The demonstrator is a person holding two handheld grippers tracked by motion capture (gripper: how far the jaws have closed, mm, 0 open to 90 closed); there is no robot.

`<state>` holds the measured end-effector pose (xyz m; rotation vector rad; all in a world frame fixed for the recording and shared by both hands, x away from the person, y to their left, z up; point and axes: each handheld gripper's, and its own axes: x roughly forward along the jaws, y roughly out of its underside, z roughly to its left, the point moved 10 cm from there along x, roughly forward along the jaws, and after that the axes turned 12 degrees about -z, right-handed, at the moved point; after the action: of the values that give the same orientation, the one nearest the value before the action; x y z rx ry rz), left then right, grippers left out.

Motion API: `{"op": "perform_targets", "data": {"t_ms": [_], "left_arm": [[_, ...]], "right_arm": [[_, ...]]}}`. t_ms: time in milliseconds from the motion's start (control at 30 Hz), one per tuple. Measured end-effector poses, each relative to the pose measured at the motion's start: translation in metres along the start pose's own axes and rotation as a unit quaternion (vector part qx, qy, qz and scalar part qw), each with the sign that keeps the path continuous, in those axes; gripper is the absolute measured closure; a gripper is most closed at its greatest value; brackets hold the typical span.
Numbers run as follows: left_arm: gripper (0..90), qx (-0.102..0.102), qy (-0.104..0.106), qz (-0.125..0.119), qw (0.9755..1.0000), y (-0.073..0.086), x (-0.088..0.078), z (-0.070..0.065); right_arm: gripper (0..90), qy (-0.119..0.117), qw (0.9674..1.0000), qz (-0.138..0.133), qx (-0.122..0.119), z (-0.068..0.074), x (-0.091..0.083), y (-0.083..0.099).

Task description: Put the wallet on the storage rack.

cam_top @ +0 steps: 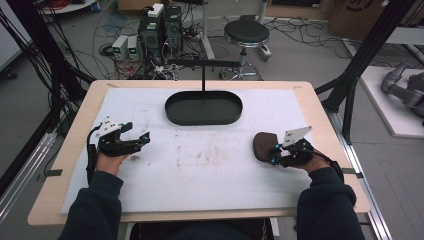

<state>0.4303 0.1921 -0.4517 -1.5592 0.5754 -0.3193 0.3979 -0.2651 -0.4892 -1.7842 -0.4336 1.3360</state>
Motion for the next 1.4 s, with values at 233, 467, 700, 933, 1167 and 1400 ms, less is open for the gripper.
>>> {"op": "perform_targets", "data": {"t_ms": [233, 467, 700, 933, 1167, 1400], "left_arm": [[18.4, -0.001, 0.000, 0.001, 1.0000, 0.000, 0.000, 0.000], [18.4, -0.001, 0.001, 0.003, 1.0000, 0.001, 0.000, 0.000], [18.4, 0.001, 0.002, 0.004, 1.0000, 0.002, 0.001, 0.000], [18.4, 0.001, 0.003, 0.009, 1.0000, 0.003, 0.002, -0.001], [18.4, 0.004, 0.005, 0.011, 0.9999, 0.005, 0.004, -0.003], [18.4, 0.003, 0.004, 0.010, 0.9999, 0.004, 0.004, -0.002]], "right_arm": [[26.2, 0.123, 0.9665, -0.048, 0.220, -0.036, 0.001, 0.005], [17.6, 0.128, 0.9583, -0.023, 0.254, -0.034, 0.018, 0.012], [17.6, 0.125, 0.9551, -0.027, 0.267, -0.033, 0.019, 0.014], [19.1, 0.109, 0.9479, -0.027, 0.298, -0.033, 0.021, 0.017], [28.3, 0.090, 0.9464, -0.030, 0.309, -0.031, 0.021, 0.016], [43.5, 0.091, 0.9623, -0.027, 0.255, -0.025, 0.023, 0.001]]}}
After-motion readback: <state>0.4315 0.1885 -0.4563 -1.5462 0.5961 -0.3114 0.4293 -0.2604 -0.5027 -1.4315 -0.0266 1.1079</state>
